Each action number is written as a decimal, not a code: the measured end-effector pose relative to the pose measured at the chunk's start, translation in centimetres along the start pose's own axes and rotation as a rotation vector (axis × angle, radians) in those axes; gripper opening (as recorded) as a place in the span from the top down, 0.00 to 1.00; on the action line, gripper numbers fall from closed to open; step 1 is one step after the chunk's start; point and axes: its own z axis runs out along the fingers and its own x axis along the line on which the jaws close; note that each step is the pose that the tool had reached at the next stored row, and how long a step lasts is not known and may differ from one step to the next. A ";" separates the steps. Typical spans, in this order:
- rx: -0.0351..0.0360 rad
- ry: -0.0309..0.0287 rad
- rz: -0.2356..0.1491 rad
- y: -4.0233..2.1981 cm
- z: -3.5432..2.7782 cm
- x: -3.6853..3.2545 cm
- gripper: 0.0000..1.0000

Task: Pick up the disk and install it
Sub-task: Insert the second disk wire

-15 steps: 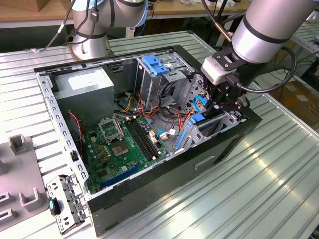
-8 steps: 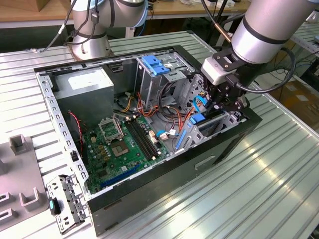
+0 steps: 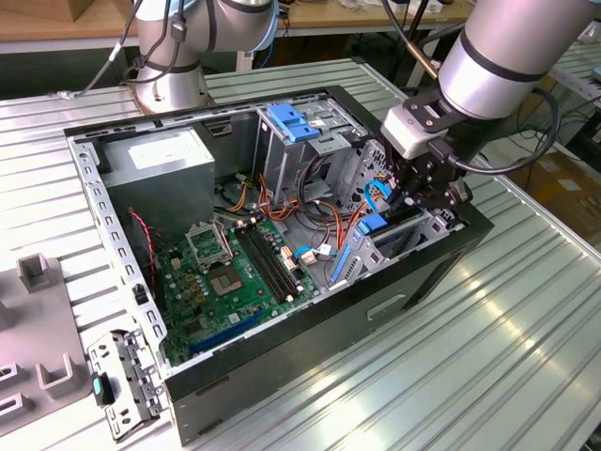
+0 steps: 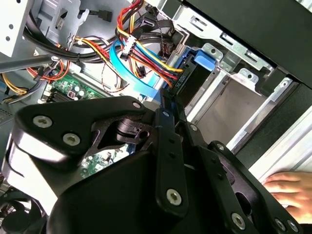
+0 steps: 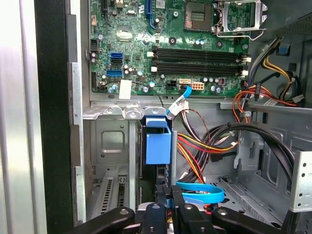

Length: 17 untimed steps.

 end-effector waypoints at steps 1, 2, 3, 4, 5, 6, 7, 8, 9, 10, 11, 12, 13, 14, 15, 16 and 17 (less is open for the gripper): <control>-0.0001 -0.0001 0.000 0.00 0.05 0.01 0.84; -0.0002 -0.0001 0.000 -0.01 0.08 0.02 0.84; -0.0002 -0.0001 0.000 -0.03 0.14 0.02 0.84; -0.0003 -0.0002 0.000 -0.03 0.18 0.03 0.84; -0.0003 -0.0001 0.000 -0.02 0.24 0.04 0.84; -0.0004 -0.0003 0.000 0.00 0.41 0.06 0.84; -0.0004 0.0001 0.000 0.02 0.55 0.08 0.84; -0.0005 0.0002 0.000 0.02 0.57 0.08 0.84; -0.0004 -0.0001 0.000 0.03 0.59 0.08 0.84; -0.0003 -0.0001 0.000 0.03 0.59 0.08 0.84; -0.0001 -0.0008 0.000 0.01 0.62 0.08 0.83; -0.0003 -0.0006 0.000 0.01 0.60 0.08 0.83; -0.0004 -0.0002 0.000 -0.01 0.38 0.05 0.76; -0.0004 -0.0002 0.000 -0.04 0.12 0.02 0.76; -0.0004 -0.0002 0.000 -0.07 -0.12 -0.01 0.76; -0.0003 -0.0001 0.000 -0.12 -0.51 -0.05 0.76; 0.0000 -0.0002 0.000 -0.15 -0.67 -0.08 0.76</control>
